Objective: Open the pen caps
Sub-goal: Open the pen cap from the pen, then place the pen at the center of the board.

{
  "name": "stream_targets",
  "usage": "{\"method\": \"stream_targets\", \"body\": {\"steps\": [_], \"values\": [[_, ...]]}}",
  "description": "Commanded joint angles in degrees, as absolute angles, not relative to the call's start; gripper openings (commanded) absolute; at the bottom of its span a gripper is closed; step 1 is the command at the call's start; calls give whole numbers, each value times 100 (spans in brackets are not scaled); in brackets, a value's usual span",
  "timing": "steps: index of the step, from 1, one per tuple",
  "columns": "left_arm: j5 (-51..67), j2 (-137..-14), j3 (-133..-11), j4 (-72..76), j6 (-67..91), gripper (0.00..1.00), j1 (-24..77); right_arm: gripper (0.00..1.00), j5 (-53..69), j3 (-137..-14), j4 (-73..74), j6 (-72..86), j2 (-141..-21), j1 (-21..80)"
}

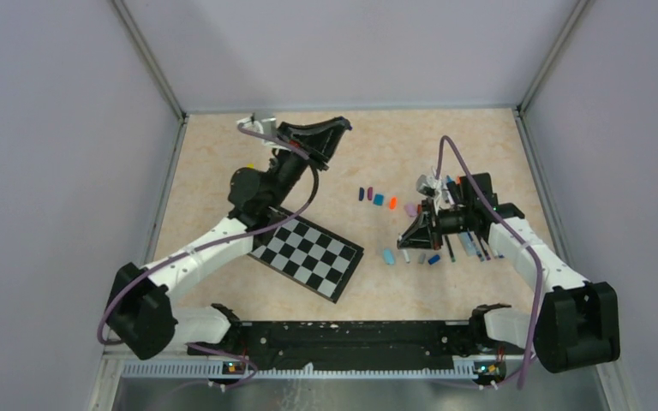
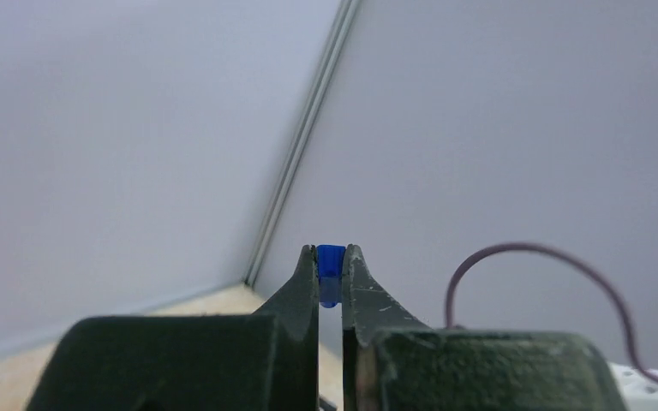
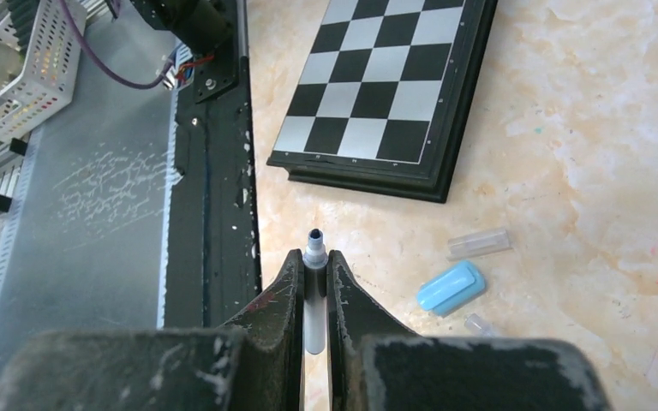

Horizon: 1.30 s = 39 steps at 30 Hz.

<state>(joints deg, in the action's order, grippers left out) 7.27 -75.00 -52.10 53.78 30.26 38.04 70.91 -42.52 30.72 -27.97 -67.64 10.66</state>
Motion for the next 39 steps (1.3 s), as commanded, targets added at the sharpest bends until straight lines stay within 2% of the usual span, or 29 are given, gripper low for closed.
{"method": "stream_targets", "body": {"steps": [1, 4, 8, 18, 23, 30, 39], "values": [[595, -7086, -5122, 5953, 3075, 0, 3760, 0, 6736, -4365, 3293, -3123, -6652, 1116], [1192, -6918, -4931, 5679, 3252, 0, 3508, 0, 5873, -4537, 3624, -3546, -6499, 1050], [2048, -6559, -4379, 5162, 3464, 0, 3233, 0, 5379, -4613, 3904, -3726, -6309, 329], [2118, -5822, -2385, 5191, 3664, 0, 3203, 0, 3845, -5019, 4516, -3681, -6512, -1133], [2356, -6071, -2256, 5335, 3724, 0, 3152, 0, 3489, -5284, 4694, -3570, -7046, -1484], [2927, -6613, -2364, 5704, 3955, 0, 2948, 0, 2700, -5413, 4134, -2864, -7516, -2044], [3304, -6951, -2358, 6014, 4265, 0, 2833, 1, 2299, -6015, 4141, -3248, -8291, -2614]]}}
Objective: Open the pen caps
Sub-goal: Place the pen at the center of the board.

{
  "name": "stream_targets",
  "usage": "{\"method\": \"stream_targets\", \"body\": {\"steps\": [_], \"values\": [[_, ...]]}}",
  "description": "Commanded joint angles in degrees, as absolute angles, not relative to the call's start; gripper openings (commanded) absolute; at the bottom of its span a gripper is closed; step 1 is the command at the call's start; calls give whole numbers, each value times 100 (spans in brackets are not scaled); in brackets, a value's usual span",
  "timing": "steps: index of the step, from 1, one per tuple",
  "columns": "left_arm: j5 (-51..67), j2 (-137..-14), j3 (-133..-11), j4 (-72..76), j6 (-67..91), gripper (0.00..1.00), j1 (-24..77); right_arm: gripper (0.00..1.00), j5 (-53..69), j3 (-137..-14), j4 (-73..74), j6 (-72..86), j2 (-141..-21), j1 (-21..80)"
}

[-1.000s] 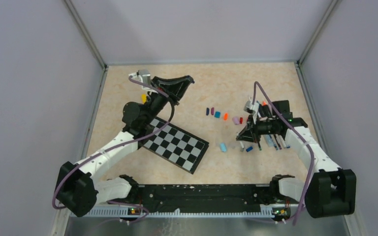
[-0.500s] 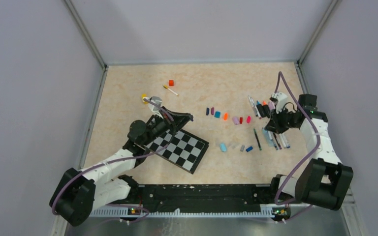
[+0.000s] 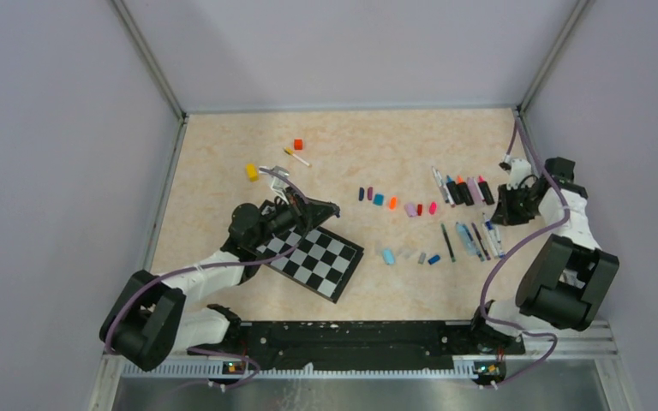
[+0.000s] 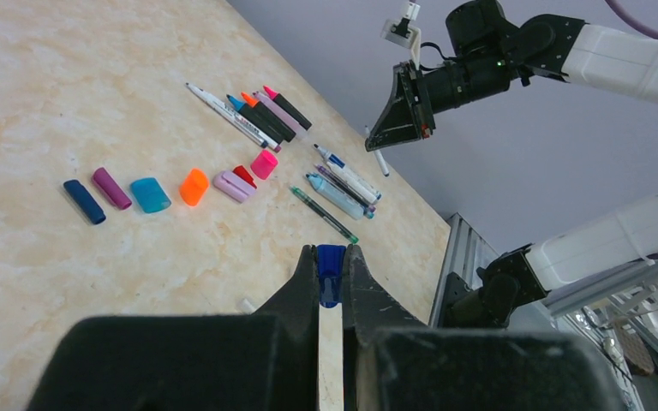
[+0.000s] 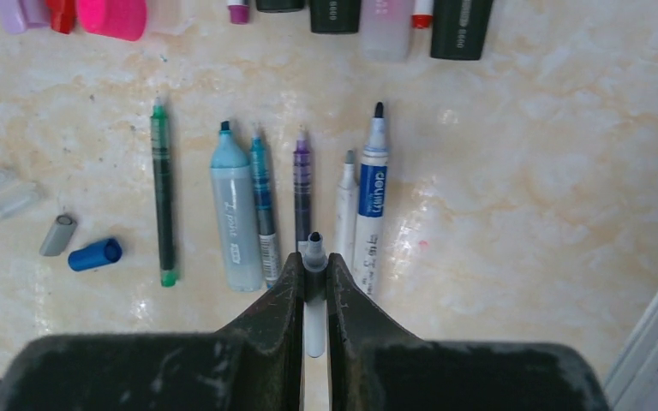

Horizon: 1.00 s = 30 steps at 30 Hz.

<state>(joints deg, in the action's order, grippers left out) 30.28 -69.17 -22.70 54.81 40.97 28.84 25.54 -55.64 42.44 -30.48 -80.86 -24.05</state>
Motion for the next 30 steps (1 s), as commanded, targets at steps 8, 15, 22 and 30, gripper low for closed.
{"method": "stream_targets", "body": {"steps": [8, 15, 22, 30], "values": [[3332, -7005, -2401, 5969, 4293, 0, 2818, 6, 2041, -6529, 4347, -3844, -9366, -2698], [3378, -6959, -2400, 5875, 4292, 0, 2818, 10, 1888, -6884, 4374, -3867, -9984, -2699], [3395, -7003, -2447, 5840, 4320, 0, 2808, 18, 2151, -6973, 4479, -3834, -10327, -2698], [3466, -7024, -2479, 5845, 4351, 0, 2811, 31, 2288, -7005, 4564, -3773, -10259, -2698]]}}
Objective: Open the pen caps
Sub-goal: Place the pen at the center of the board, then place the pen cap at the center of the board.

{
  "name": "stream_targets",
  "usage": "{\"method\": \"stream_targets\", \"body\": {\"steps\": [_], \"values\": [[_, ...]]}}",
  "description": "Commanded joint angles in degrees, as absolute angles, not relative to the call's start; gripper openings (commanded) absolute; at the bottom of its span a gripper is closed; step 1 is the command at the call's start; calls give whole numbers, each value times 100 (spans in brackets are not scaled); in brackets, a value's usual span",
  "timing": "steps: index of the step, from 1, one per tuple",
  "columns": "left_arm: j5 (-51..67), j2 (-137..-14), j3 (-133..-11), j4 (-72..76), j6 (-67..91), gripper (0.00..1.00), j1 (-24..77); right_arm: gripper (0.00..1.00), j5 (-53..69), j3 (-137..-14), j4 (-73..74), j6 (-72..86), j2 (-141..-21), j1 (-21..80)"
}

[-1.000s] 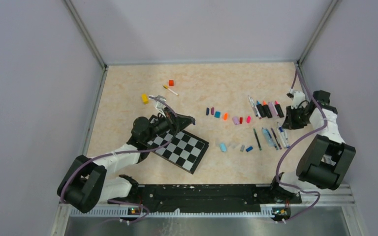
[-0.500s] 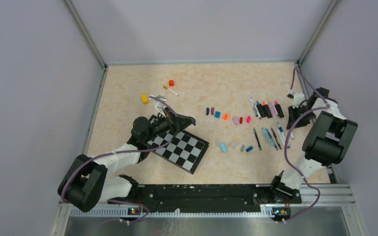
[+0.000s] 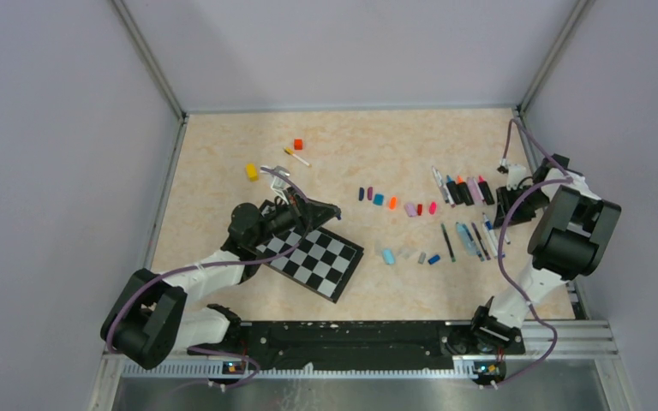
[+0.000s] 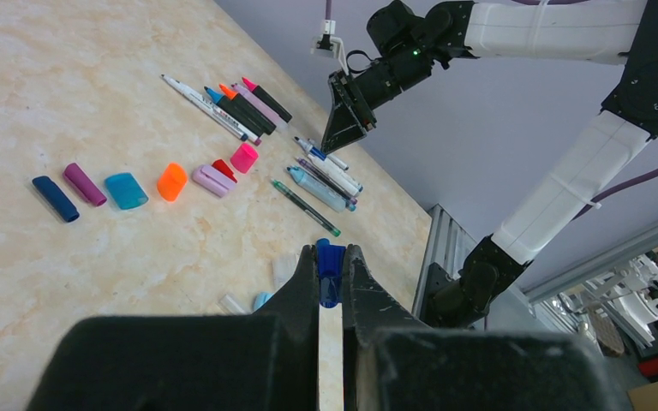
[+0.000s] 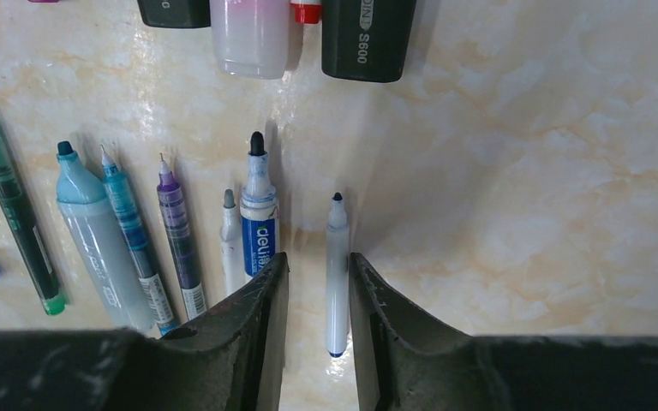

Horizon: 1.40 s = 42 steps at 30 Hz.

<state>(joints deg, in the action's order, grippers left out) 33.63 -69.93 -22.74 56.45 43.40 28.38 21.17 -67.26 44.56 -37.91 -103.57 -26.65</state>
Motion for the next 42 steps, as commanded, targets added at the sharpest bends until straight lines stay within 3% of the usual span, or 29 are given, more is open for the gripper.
{"method": "stream_targets", "body": {"steps": [1, 15, 21, 28, 34, 42], "values": [[3474, -7014, -2479, 5845, 4353, 0, 2806, 32, 2305, -7019, 4586, -3771, -10215, -2700], [3653, -6900, -2492, 5812, 4471, 0, 2815, 36, 2326, -7115, 4704, -3779, -9721, -2698], [3909, -7066, -2702, 5510, 4462, 0, 2942, 36, 3008, -7140, 4941, -3879, -9311, -2698], [3818, -7655, -3417, 4550, 3818, 0, 3836, 36, 4668, -6540, 4974, -3880, -8481, -2705], [3217, -8466, -4255, 3507, 3418, 0, 4870, 36, 5674, -5486, 4085, -3399, -7699, -2698], [1845, -9664, -5716, 2063, 3215, 0, 5979, 36, 5548, -4938, 3201, -2618, -7427, -2700]]}}
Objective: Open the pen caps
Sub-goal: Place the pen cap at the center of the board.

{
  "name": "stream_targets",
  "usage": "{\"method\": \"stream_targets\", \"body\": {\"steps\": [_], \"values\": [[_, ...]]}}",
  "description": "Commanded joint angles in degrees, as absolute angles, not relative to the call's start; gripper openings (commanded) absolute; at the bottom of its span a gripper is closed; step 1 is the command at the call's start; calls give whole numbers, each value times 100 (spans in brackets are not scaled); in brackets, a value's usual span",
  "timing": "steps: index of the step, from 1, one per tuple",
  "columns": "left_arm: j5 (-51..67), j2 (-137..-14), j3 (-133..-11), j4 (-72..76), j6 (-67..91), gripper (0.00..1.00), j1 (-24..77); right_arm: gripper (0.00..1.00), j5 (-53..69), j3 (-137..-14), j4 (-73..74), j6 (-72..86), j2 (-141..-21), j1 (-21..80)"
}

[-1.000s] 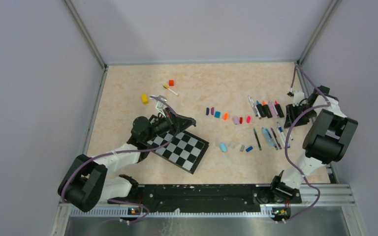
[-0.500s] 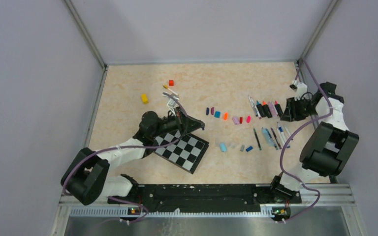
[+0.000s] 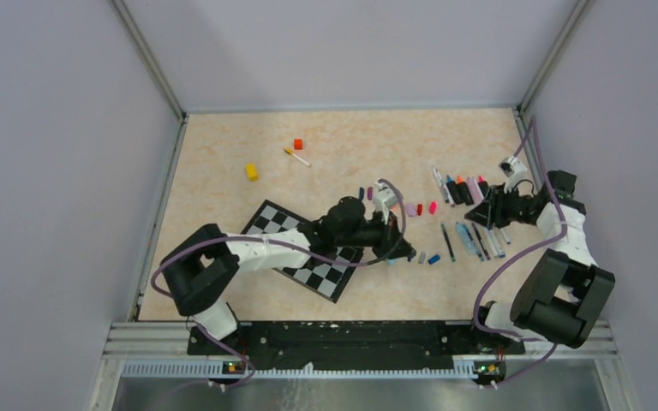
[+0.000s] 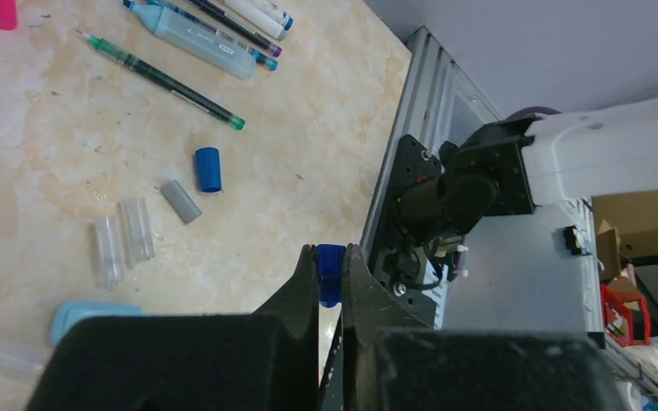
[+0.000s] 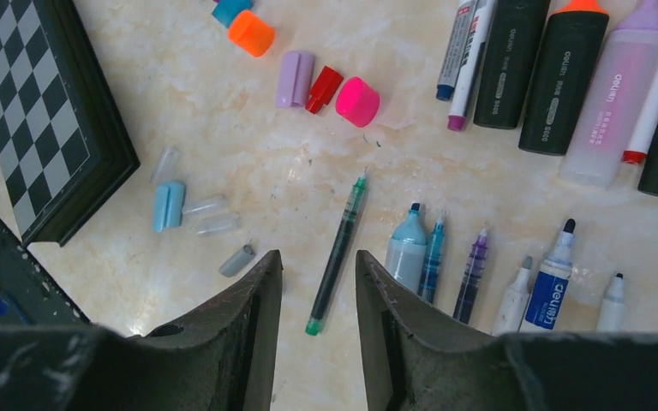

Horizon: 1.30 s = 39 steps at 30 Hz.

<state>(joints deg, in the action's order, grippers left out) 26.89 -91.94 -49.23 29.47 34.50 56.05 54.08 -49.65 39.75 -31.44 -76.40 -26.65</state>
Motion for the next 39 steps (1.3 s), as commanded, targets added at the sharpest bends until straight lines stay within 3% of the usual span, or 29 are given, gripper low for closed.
{"method": "stream_targets", "body": {"steps": [1, 12, 21, 32, 39], "values": [[1747, -9851, -5906, 1853, 3247, 0, 6037, 36, 5445, -4916, 3101, -2474, -7422, -2701], [1055, -11481, -8014, 221, 3005, 0, 6713, 36, 4914, -4790, 2625, -1822, -6973, -2703], [1127, -12266, -8934, -258, 2725, 0, 6777, 36, 4900, -4808, 2620, -1775, -6957, -2702], [975, -12841, -9702, -744, 2504, 14, 6763, 36, 4862, -4812, 2619, -1775, -7040, -2702], [952, -13000, -9994, -893, 2435, 28, 6741, 36, 4868, -4812, 2620, -1784, -7085, -2701]]}}
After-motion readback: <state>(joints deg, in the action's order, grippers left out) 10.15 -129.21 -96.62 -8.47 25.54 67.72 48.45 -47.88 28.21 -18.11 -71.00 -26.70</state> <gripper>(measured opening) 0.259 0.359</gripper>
